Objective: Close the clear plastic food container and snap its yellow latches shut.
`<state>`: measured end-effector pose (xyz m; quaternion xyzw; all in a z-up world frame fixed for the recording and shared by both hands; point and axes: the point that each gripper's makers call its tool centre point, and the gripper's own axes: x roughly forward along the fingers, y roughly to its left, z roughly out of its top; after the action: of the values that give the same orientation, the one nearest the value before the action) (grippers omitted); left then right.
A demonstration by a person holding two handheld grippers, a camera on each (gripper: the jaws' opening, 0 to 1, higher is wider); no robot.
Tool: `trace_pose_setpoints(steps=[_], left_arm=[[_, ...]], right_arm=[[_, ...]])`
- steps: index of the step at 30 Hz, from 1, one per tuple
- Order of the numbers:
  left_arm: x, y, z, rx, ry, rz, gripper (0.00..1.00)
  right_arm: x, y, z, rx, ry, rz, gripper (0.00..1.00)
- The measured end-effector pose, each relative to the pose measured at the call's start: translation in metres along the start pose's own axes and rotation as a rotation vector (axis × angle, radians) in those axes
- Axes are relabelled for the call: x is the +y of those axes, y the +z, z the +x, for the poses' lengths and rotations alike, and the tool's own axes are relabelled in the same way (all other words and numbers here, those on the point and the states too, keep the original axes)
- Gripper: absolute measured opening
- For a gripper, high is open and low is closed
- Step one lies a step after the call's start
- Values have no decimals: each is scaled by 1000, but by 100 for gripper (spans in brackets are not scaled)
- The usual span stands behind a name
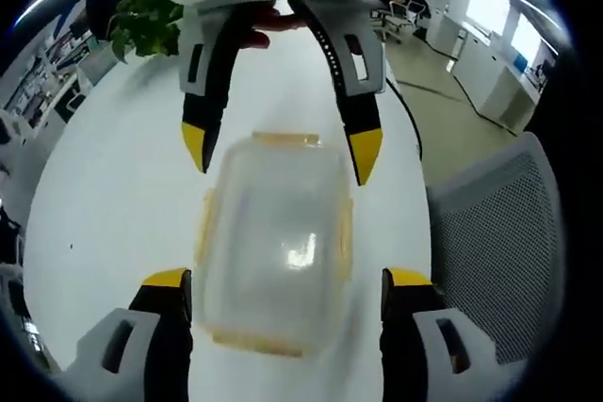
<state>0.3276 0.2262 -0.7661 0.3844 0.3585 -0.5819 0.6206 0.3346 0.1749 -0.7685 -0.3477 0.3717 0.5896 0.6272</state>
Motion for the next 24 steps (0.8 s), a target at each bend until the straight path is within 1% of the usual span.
trace_pose_setpoints(steps=[2,4,5,7,8,11,17,22,24], left_arm=[[2,0,0,4,-6,26,83],[8,0,-1,3,-7,27,84],[9,0,-1,3,-17,18,85],[7,-2,1,12,-37,11,87],[5,-4,2,18,-48,21,87],[7,-8,3,33,-47,38,85],[10,-14,4,65,-57,56,85],[11,-14,8,68,-56,61,84],[10,-16,11,79,-58,67,84]], right_arm=[[-2,-1,0,5,-16,-11,78],[-2,-3,1,13,-21,-10,79],[-1,-6,3,24,-25,-12,80],[1,-8,4,39,-27,-26,80],[2,-9,6,42,-29,-32,80],[1,-9,8,44,-40,-33,80],[-2,-9,9,50,-55,-28,79],[-3,-12,13,58,-49,-23,80],[-3,-13,16,64,-41,-19,79]])
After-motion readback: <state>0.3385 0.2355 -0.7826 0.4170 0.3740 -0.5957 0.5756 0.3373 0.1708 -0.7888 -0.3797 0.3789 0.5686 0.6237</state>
